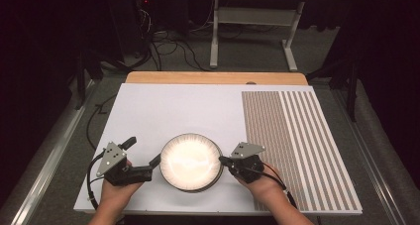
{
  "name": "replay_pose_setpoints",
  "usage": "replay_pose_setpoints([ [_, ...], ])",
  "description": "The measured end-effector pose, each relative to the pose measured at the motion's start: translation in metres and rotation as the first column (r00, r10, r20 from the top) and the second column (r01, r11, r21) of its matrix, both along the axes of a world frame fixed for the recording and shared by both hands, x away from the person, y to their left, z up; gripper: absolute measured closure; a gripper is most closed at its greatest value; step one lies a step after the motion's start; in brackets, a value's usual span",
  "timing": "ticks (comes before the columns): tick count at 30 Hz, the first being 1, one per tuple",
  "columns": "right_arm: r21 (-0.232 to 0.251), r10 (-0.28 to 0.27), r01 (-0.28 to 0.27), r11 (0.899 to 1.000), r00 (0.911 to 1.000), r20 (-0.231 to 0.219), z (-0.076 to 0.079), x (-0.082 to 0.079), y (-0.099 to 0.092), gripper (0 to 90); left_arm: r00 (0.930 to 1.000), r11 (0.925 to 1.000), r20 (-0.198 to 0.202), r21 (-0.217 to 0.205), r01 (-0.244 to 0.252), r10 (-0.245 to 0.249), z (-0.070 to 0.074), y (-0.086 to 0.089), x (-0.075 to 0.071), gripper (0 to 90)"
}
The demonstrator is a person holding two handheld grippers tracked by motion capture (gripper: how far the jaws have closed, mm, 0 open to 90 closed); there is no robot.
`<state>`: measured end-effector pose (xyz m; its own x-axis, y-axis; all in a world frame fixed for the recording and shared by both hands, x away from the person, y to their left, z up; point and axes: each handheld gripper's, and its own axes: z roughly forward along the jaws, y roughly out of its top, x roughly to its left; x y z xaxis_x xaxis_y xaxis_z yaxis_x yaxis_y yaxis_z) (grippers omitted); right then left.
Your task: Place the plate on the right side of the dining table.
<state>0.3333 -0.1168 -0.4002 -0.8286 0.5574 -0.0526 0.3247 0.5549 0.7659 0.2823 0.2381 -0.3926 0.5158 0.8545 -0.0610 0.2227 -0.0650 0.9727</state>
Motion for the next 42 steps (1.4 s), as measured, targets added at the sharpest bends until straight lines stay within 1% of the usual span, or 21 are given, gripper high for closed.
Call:
replay_pose_setpoints([
  [5, 0.000, 0.015, -0.015, 1.000, 0.9999, 0.002, -0.001, 0.001, 0.004, 90.0, 1.0000, 1.0000, 0.001, -0.003, 0.000, 0.000, 0.000, 0.000, 0.000, 0.2],
  [6, 0.007, 0.022, -0.021, 1.000, 0.9998, -0.003, -0.002, 0.001, 0.007, 90.0, 1.0000, 1.0000, 0.001, -0.005, 0.000, 0.000, 0.000, 0.000, 0.000, 0.2],
  [8, 0.007, 0.018, -0.018, 1.000, 0.9998, -0.007, -0.002, 0.000, 0.009, 90.0, 1.0000, 1.0000, 0.002, -0.006, -0.001, 0.001, 0.000, 0.000, 0.000, 0.3],
  [9, 0.011, 0.027, -0.027, 1.000, 0.9996, -0.008, -0.004, 0.000, 0.012, 90.0, 1.0000, 1.0000, 0.001, -0.005, 0.000, 0.000, 0.000, 0.001, 0.000, 0.2],
  [11, 0.006, 0.030, -0.030, 1.000, 0.9995, -0.005, -0.004, 0.000, 0.015, 90.0, 1.0000, 1.0000, 0.000, -0.005, -0.002, 0.002, 0.001, 0.002, 0.000, 0.2],
  [13, -0.001, 0.031, -0.031, 1.000, 0.9995, -0.004, -0.004, 0.000, 0.015, 90.0, 1.0000, 1.0000, 0.000, -0.005, -0.002, 0.002, 0.001, 0.002, 0.000, 0.2],
  [14, 0.007, 0.034, -0.034, 0.999, 0.9994, -0.008, -0.005, 0.001, 0.015, 90.0, 1.0000, 1.0000, 0.001, -0.004, -0.001, 0.001, 0.000, 0.002, 0.000, 0.3],
  [20, 0.007, 0.029, -0.029, 1.000, 0.9995, -0.010, -0.004, 0.001, 0.015, 90.0, 1.0000, 1.0000, -0.003, -0.005, 0.000, 0.000, 0.000, 0.001, 0.000, 0.3],
  [23, 0.008, 0.027, -0.027, 1.000, 0.9996, -0.012, -0.004, 0.001, 0.015, 90.0, 1.0000, 1.0000, -0.005, 0.001, 0.004, -0.004, 0.000, 0.001, 0.000, 0.7],
  [26, 0.011, 0.031, -0.031, 0.999, 0.9993, -0.020, -0.004, 0.001, 0.015, 90.0, 0.9999, 1.0000, -0.011, 0.001, 0.007, -0.007, -0.001, 0.000, 0.001, 0.6],
  [31, 0.009, 0.034, -0.034, 0.999, 0.9993, -0.015, -0.005, 0.002, 0.017, 90.0, 0.9999, 1.0000, -0.013, 0.000, 0.008, -0.008, -0.001, -0.001, 0.001, 0.6],
  [32, 0.015, 0.044, -0.044, 0.999, 0.9987, -0.025, -0.006, 0.002, 0.018, 90.0, 0.9999, 1.0000, -0.013, 0.003, 0.009, -0.009, 0.000, -0.001, 0.001, 0.6],
  [34, 0.011, 0.047, -0.047, 0.999, 0.9987, -0.022, -0.007, 0.002, 0.020, 90.0, 0.9999, 1.0000, -0.012, 0.001, 0.008, -0.008, 0.000, 0.000, 0.001, 0.6],
  [36, 0.001, 0.069, -0.069, 0.998, 0.9975, -0.019, -0.009, 0.000, 0.026, 90.0, 0.9998, 0.9999, -0.018, 0.000, 0.010, -0.010, 0.000, 0.000, 0.001, 0.6],
  [39, 0.002, 0.069, -0.069, 0.998, 0.9973, -0.023, -0.009, -0.001, 0.030, 90.0, 0.9997, 0.9999, -0.023, -0.003, 0.012, -0.012, 0.000, 0.000, 0.001, 0.6],
  [42, 0.004, 0.079, -0.078, 0.997, 0.9966, -0.025, -0.010, -0.001, 0.036, 90.0, 0.9987, 0.9998, -0.049, -0.002, 0.017, -0.017, -0.001, -0.001, 0.003, 0.6],
])
